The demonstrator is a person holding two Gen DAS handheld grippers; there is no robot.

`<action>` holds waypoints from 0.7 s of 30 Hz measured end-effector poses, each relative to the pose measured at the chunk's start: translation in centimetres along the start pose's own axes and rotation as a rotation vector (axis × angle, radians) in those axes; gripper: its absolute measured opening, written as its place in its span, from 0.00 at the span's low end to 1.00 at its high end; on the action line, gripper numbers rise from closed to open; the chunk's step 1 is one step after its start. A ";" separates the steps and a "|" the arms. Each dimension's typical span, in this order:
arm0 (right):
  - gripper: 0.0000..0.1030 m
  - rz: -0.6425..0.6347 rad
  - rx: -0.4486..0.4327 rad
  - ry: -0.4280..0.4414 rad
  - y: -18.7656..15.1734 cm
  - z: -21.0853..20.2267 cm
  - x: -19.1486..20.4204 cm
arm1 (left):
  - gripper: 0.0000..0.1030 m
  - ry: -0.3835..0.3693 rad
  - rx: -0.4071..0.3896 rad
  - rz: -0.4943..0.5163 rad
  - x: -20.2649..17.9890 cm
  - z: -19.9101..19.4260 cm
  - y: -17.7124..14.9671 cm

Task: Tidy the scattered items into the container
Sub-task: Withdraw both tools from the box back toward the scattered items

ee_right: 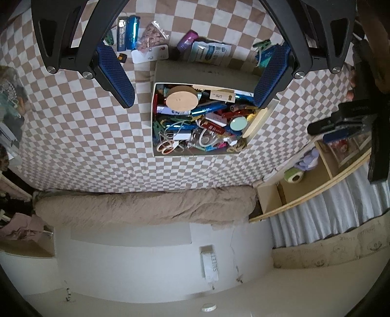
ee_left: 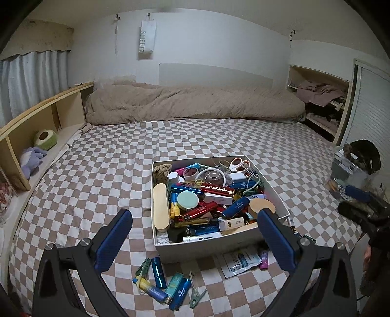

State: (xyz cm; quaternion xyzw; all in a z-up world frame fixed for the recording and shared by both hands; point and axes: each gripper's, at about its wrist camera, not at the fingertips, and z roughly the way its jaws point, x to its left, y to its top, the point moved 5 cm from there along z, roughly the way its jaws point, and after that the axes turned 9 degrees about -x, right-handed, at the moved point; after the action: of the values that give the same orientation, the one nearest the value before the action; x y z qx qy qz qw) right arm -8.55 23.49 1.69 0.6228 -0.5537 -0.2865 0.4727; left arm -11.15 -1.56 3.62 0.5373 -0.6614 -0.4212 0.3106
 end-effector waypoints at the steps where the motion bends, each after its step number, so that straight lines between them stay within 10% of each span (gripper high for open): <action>1: 0.95 0.002 -0.006 0.000 0.1 -0.3 0.0 | 1.00 0.009 -0.006 0.006 0.0 -0.2 -0.1; 21: 1.00 -0.014 -0.061 -0.136 -3.7 -0.7 -3.5 | 1.00 0.044 -0.035 -0.034 1.8 -0.4 -4.2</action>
State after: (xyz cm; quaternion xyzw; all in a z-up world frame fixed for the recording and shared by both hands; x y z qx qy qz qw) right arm -7.20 26.84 -1.95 0.5910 -0.5715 -0.3481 0.4506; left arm -9.35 -3.69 0.03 0.5520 -0.6378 -0.4260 0.3271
